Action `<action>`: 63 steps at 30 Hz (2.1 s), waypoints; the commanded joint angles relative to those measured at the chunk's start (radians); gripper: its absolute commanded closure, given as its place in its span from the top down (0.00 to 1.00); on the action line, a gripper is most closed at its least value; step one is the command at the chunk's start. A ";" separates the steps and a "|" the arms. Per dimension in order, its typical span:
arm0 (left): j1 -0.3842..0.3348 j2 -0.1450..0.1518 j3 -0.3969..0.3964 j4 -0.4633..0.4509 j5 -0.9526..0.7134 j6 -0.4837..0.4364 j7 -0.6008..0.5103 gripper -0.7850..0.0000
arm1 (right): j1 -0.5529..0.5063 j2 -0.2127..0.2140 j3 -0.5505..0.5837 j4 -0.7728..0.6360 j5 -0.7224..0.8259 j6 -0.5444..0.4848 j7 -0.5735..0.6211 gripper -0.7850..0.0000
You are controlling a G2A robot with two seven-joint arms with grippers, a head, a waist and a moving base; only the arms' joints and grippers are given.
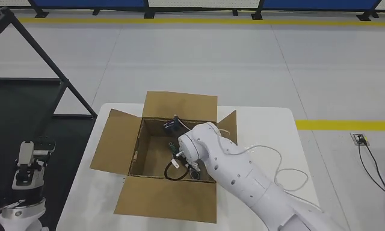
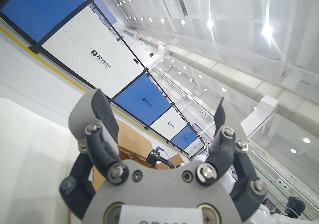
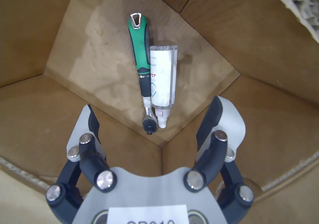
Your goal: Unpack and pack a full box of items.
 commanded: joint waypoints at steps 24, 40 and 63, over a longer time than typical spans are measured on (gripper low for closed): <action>0.000 0.000 0.000 0.000 0.000 0.000 0.000 1.00 | 0.096 -0.148 -0.061 0.388 0.044 -0.047 -0.098 0.48; 0.000 0.000 0.000 0.000 0.000 0.000 0.000 1.00 | 0.127 -0.219 -0.062 0.562 0.065 -0.086 -0.137 0.44; 0.000 0.000 0.000 0.000 0.000 0.000 0.000 1.00 | 0.148 -0.273 -0.045 0.707 0.066 -0.106 -0.161 0.25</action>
